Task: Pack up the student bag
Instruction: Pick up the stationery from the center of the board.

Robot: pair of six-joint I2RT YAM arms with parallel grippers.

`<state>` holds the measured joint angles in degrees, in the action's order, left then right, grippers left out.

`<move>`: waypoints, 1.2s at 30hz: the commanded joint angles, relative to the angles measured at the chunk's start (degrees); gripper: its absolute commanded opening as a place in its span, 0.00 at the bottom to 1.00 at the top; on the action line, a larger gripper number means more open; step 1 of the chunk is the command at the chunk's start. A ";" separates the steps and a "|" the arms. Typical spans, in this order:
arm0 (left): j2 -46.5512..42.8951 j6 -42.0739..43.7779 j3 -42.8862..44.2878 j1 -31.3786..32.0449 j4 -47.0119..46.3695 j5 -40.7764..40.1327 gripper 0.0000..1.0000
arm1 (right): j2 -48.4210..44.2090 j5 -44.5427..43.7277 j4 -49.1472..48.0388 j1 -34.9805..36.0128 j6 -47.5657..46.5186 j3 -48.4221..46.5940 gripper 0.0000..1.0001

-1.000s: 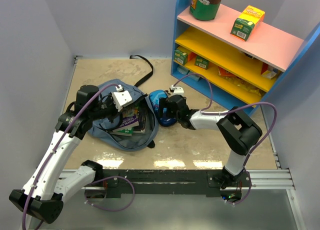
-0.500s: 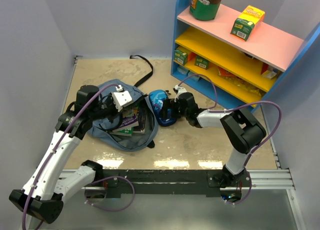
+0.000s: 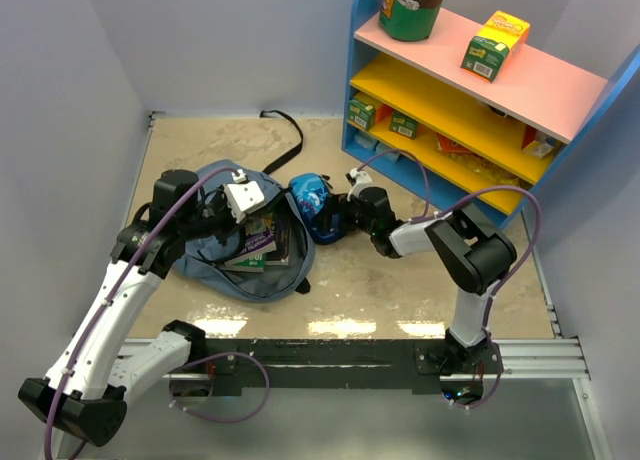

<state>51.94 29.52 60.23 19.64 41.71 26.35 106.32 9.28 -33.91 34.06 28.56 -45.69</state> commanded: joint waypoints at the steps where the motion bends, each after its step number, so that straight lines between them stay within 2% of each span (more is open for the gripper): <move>1: -0.09 -0.95 3.14 0.22 -3.30 2.65 0.00 | 6.09 7.94 -1.49 0.92 4.92 5.33 0.96; 8: 0.79 -1.31 2.88 0.22 -3.74 3.01 0.00 | -0.84 14.71 -11.25 0.92 10.46 9.48 0.84; 12: 0.18 -1.13 1.91 0.22 -4.01 2.74 0.00 | -4.72 17.70 -16.44 1.09 13.45 10.71 0.80; 15: 0.00 -0.95 1.91 0.22 -3.92 2.66 0.00 | -6.39 16.30 -13.91 2.32 11.61 9.48 0.79; 20: -0.09 -0.95 1.82 0.22 -3.83 2.74 0.00 | -8.06 16.30 -17.59 2.59 14.33 9.48 0.78; 23: -0.26 -0.86 1.65 0.22 -3.75 2.83 0.00 | -9.38 14.64 -16.28 2.85 14.16 8.34 0.78; 27: -0.53 -0.78 1.30 0.22 -3.83 2.83 0.00 | -7.98 10.60 -12.85 2.94 14.07 7.99 0.78; 31: -0.79 -0.69 0.86 0.22 -3.92 2.92 0.00 | -2.63 8.74 -13.72 2.94 17.13 7.99 0.79; 36: -0.88 -0.43 0.94 0.31 -3.57 3.01 0.00 | -0.16 6.46 -17.14 3.90 19.78 7.90 0.77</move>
<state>52.47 29.54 60.27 19.64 42.17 26.52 105.08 19.03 -47.33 36.91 45.30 -36.12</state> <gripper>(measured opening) 0.041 0.770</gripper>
